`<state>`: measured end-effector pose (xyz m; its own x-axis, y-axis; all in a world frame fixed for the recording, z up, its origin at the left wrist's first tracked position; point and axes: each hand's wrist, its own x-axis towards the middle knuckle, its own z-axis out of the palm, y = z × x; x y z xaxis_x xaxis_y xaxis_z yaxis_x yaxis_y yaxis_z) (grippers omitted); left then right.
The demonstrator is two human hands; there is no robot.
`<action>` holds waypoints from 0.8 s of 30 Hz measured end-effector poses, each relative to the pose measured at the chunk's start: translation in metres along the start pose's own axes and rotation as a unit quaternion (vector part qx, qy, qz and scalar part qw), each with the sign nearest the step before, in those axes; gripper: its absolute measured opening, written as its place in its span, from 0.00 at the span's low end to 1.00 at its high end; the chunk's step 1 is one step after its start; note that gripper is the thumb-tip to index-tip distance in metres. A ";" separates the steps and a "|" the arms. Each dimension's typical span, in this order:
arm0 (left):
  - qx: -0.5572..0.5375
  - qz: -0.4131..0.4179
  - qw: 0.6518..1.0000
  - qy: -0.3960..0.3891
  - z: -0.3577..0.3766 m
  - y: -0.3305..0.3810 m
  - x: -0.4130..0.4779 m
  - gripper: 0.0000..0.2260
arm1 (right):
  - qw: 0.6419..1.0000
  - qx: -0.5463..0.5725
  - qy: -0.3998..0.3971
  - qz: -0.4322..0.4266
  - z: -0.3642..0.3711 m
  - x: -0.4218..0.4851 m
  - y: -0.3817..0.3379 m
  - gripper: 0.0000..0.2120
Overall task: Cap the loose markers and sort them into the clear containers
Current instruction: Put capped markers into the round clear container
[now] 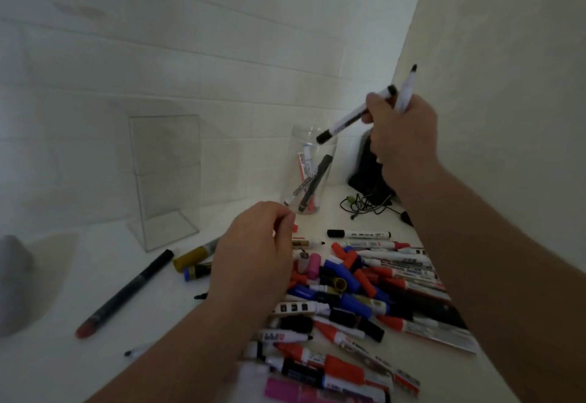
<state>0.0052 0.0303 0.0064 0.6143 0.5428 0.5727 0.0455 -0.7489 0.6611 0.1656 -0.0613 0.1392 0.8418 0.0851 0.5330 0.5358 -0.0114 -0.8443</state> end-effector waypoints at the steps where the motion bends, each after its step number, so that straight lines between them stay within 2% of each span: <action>1: 0.008 -0.002 1.000 0.000 -0.001 -0.001 0.001 0.08 | 1.000 -0.007 0.007 -0.006 0.008 0.012 -0.002 0.09; 5: 0.030 -0.008 1.000 -0.001 -0.003 -0.002 0.003 0.14 | 0.999 -0.048 0.000 0.026 0.040 0.056 0.007 0.11; 9: 0.062 0.009 0.998 0.010 -0.002 -0.004 0.002 0.15 | 0.989 -0.064 -0.060 0.117 0.065 0.068 0.024 0.12; 12: 0.067 0.011 0.998 0.000 0.000 -0.006 0.001 0.14 | 0.980 -0.054 -0.072 0.177 0.065 0.060 0.033 0.15; 16: 0.052 0.005 0.999 0.004 -0.003 -0.006 0.003 0.15 | 0.973 -0.071 -0.115 0.189 0.034 0.025 0.034 0.13; 21: 0.025 0.001 1.000 -0.006 -0.001 0.000 -0.002 0.14 | 0.950 -0.084 -0.245 0.175 -0.031 -0.047 0.045 0.04; 24: 0.002 0.000 0.999 -0.044 0.001 0.007 -0.007 0.14 | 0.940 -0.060 -0.268 0.200 -0.068 -0.081 0.053 0.07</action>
<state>0.0021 0.0205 0.0065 0.6819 0.5068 0.5275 0.0483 -0.7507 0.6589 0.1306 -0.1366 0.0553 0.8408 0.5397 0.0422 0.2133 -0.2586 -0.9421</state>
